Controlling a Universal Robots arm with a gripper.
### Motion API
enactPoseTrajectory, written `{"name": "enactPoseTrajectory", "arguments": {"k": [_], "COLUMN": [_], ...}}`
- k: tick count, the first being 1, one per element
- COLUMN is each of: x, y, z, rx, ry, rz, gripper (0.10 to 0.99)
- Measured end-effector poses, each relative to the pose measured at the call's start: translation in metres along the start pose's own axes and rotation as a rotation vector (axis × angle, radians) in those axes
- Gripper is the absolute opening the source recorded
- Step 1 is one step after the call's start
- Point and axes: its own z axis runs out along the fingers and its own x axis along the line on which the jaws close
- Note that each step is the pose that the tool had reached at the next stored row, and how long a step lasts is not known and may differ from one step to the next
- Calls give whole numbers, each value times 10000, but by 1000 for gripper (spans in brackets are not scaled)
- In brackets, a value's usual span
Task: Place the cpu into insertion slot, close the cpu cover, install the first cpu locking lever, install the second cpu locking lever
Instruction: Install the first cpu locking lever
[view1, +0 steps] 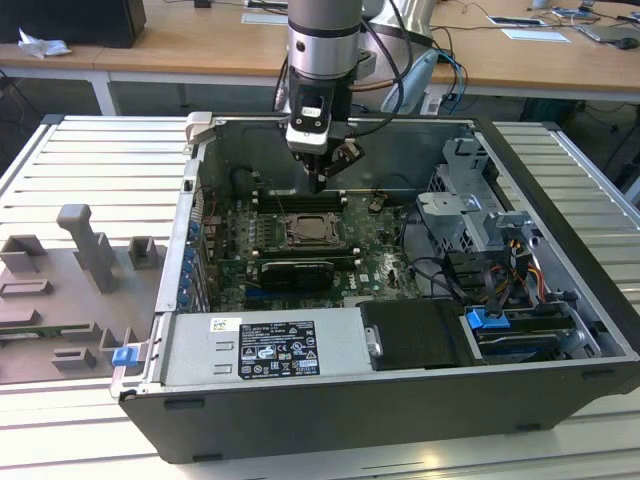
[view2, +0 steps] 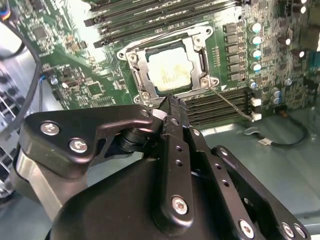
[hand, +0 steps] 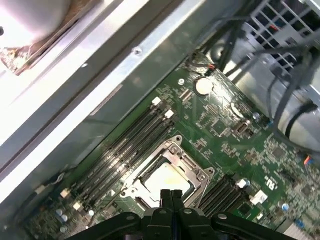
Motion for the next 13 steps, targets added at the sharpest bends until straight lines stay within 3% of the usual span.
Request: {"name": "enactPoseTrajectory", "arguments": {"k": [10,13], "x": [0,0], "y": [0,0], "z": [0,0], "rx": [-15,-24], "ry": [47,72], "rz": [-1291,-2000], "gripper": [106,106]}}
